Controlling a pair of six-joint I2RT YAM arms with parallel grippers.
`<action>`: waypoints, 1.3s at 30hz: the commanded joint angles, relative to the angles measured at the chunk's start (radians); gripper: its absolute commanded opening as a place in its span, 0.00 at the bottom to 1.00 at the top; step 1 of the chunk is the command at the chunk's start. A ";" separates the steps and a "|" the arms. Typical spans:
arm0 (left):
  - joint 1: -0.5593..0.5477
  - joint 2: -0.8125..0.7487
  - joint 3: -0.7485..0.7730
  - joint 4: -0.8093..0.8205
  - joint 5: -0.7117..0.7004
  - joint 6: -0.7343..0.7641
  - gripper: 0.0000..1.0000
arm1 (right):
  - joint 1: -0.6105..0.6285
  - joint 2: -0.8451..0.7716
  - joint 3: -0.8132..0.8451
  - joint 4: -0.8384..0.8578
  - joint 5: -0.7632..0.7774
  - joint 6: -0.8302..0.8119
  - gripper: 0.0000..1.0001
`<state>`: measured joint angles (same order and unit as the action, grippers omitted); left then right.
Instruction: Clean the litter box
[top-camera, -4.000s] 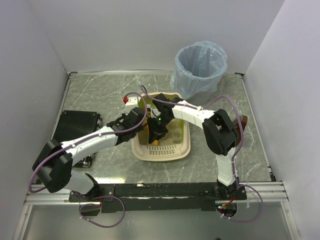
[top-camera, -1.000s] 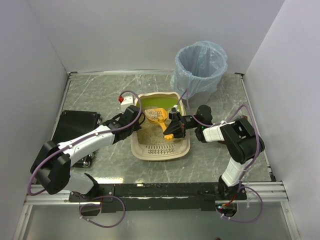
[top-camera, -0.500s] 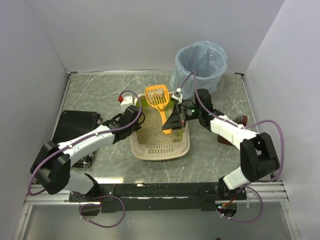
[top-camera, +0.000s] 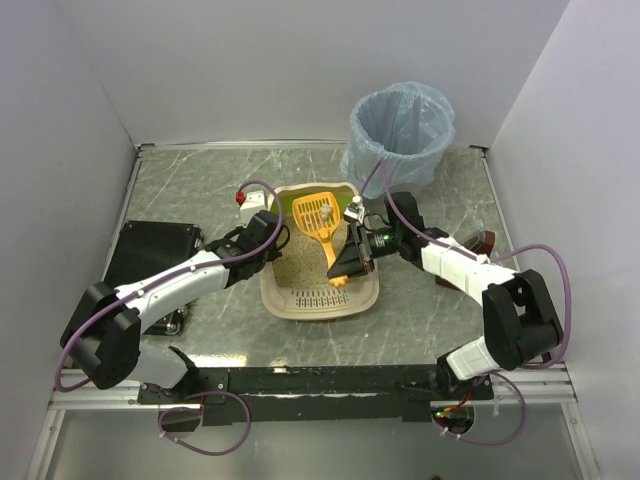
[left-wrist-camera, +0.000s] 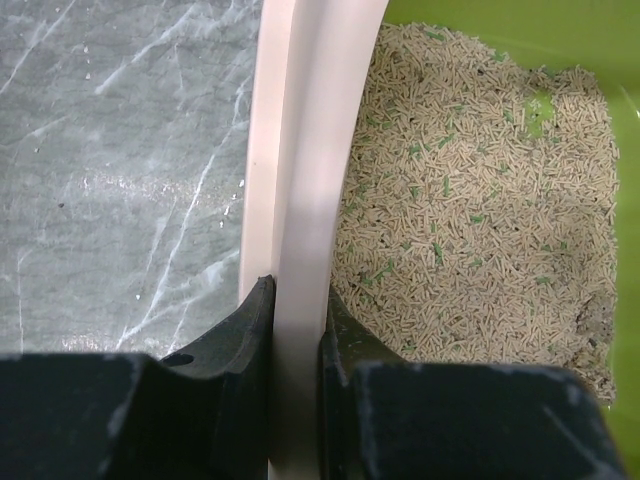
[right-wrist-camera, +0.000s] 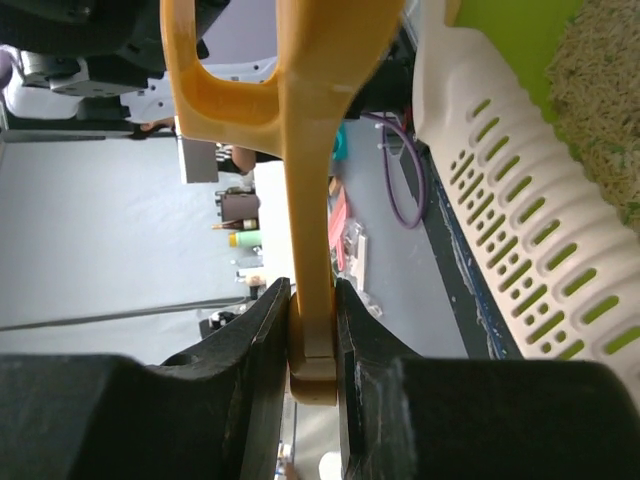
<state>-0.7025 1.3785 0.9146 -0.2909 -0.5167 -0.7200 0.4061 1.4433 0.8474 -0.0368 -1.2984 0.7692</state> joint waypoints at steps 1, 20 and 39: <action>0.000 -0.073 0.090 0.303 0.015 -0.134 0.01 | 0.011 0.002 0.085 -0.202 0.050 -0.158 0.00; 0.000 -0.085 0.099 0.294 0.020 -0.113 0.01 | -0.019 -0.064 0.216 -0.354 0.056 -0.243 0.00; 0.000 -0.084 0.104 0.358 0.076 -0.018 0.01 | -0.378 0.003 0.622 -0.595 0.043 -0.237 0.00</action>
<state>-0.7025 1.3785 0.9146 -0.2695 -0.4892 -0.6773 0.1040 1.4082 1.3590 -0.5930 -1.2488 0.5121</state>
